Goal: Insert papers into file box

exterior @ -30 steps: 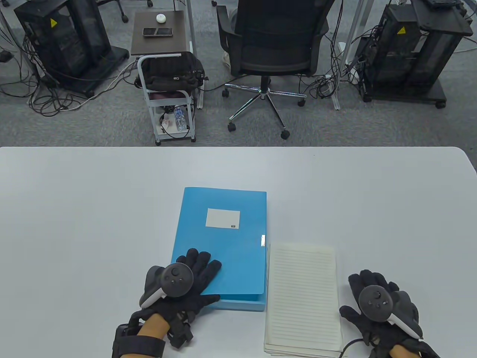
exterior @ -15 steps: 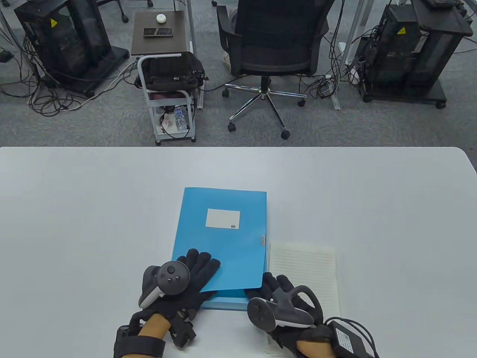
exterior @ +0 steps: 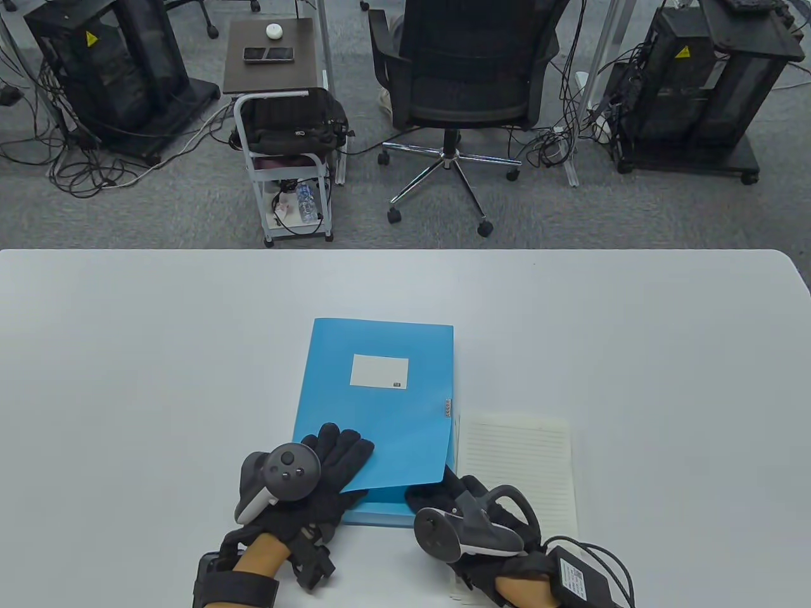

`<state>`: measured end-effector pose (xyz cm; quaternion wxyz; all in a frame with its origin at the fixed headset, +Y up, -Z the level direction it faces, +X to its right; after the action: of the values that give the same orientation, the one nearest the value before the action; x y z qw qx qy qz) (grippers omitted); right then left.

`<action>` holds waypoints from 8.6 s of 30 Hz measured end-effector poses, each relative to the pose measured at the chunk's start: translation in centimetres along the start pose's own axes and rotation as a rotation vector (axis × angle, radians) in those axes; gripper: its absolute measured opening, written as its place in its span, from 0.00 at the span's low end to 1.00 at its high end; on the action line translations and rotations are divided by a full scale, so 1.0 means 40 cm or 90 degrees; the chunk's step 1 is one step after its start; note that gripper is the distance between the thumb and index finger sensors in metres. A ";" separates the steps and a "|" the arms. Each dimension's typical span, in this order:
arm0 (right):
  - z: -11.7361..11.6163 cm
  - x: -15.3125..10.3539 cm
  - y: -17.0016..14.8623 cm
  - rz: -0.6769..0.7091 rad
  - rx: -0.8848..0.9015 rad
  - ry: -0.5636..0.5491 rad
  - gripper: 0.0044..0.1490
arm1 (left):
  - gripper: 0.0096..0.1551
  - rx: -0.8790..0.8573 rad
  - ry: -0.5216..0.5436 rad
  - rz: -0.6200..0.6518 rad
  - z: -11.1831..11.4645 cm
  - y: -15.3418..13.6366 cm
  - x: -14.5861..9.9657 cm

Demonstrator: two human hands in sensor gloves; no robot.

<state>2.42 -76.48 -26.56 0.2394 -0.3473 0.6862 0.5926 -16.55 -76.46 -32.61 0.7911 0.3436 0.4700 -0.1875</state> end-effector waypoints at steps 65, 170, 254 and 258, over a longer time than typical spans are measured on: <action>-0.005 -0.010 -0.013 0.021 -0.014 -0.025 0.40 | 0.41 -0.003 0.104 -0.519 -0.123 -0.295 -0.179; 0.005 -0.055 -0.616 -0.337 0.128 0.043 0.36 | 0.56 0.013 0.120 -0.057 -0.054 0.063 -0.097; -0.009 -0.092 -0.035 -0.006 0.002 -0.064 0.41 | 0.40 -0.708 0.362 0.045 -0.209 -0.115 -0.188; 0.008 -0.091 -0.034 -0.022 0.002 -0.097 0.38 | 0.40 -0.699 0.369 0.016 -0.208 -0.129 -0.187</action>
<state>5.78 -75.55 -24.80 0.3016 -0.3127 0.6608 0.6120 -28.53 -74.25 -30.66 0.6949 -0.0711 0.6894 0.1919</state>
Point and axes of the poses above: the tracker on the back of each hand, its own y axis roughly to the thumb side, its own x axis roughly from the wrist to the fingertips, z = x × y, the point moved 5 cm from there along x, roughly from the wrist to the fingertips, and after that the axes turned 7 degrees about z, right-handed, at the moved point
